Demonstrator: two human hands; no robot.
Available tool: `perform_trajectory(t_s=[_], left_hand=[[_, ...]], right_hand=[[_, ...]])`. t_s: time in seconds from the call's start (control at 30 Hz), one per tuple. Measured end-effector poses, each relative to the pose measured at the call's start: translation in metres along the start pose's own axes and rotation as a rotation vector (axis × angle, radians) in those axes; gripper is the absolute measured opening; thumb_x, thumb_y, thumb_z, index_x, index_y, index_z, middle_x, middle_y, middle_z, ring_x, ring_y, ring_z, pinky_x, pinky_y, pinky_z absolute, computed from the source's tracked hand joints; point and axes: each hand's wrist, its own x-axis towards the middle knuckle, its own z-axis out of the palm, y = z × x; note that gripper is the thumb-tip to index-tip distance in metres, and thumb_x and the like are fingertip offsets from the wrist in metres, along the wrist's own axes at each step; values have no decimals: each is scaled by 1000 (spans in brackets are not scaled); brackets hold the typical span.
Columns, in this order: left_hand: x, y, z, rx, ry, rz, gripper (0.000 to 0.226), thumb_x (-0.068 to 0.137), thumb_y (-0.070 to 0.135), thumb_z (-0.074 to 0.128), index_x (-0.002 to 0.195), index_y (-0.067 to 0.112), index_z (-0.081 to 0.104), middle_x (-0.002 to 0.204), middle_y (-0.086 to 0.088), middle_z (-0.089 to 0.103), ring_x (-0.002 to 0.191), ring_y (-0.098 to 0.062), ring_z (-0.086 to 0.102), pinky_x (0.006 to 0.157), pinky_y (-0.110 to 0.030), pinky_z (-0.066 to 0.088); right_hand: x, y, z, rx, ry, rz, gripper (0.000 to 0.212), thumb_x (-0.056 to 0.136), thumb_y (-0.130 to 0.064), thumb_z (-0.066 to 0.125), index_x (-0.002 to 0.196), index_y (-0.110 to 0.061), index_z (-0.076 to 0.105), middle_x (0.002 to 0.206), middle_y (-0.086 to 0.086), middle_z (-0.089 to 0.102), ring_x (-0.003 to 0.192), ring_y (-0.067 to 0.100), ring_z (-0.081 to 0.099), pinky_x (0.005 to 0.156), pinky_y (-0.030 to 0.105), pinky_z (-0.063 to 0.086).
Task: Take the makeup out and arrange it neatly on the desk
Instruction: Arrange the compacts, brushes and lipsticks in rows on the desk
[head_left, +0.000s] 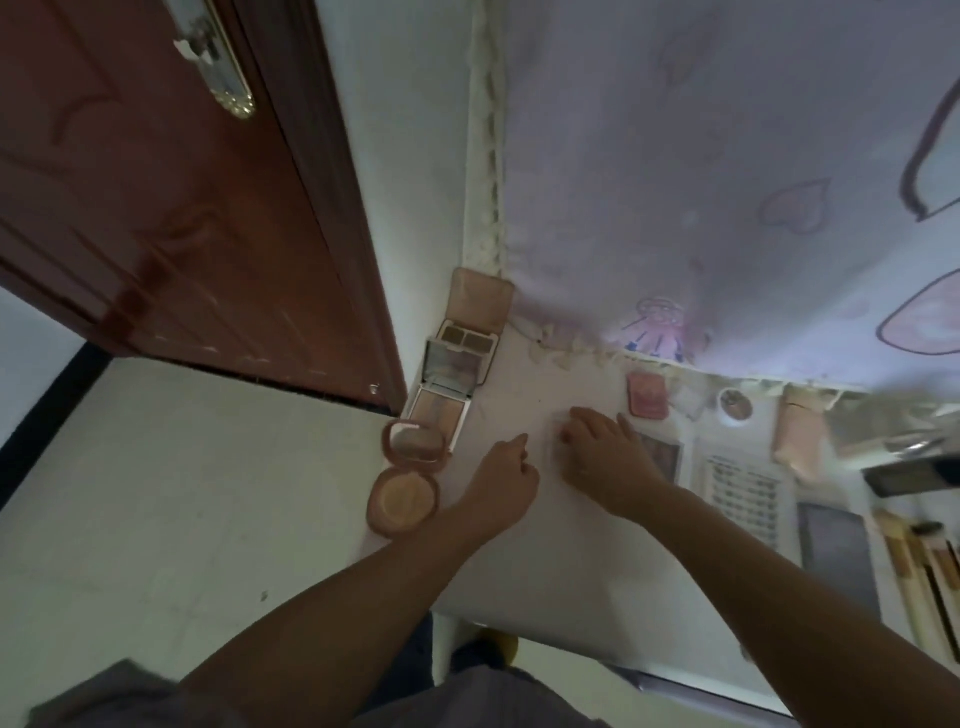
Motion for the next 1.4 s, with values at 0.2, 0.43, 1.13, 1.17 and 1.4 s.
perform_trajectory(t_s=[0.2,0.43,1.13,1.17,1.4], left_hand=[[12,12,-2,-680,-11,-282,31,100,24,39,110,4,60,92,-11,60,82,-23,57,77,-35,49],[-9,29,-13,-1323,-525,-318,60,90,52,40,127,8,54,110,-12,63,88,-19,65,78,-33,57],[48,29,-29,-1682,-120,-461,24,97,16,41,99,0,60,95,-21,66,85,-32,64,68,-40,58],[52,32,-31,-1689,-66,-448,21,96,13,42,93,1,60,89,-19,67,80,-30,65,67,-38,58],[74,42,-37,-1698,114,-539,20,96,2,40,79,5,52,75,-12,54,66,-20,47,65,-28,41]], right_hand=[[-12,6,-1,227,131,-64,50,81,-41,64,122,-19,48,131,5,46,117,25,43,97,33,35],[-37,-2,-33,611,297,-85,53,76,-41,73,119,-23,50,119,-9,49,106,9,48,89,22,42],[73,28,-47,1106,335,292,16,94,-6,50,93,-16,63,90,5,68,65,11,62,54,17,50],[84,27,-46,1074,359,302,17,94,-6,51,92,-17,64,91,5,68,70,14,62,60,20,51],[126,17,-43,800,442,357,18,93,-11,53,101,-3,67,99,13,69,87,24,59,63,16,27]])
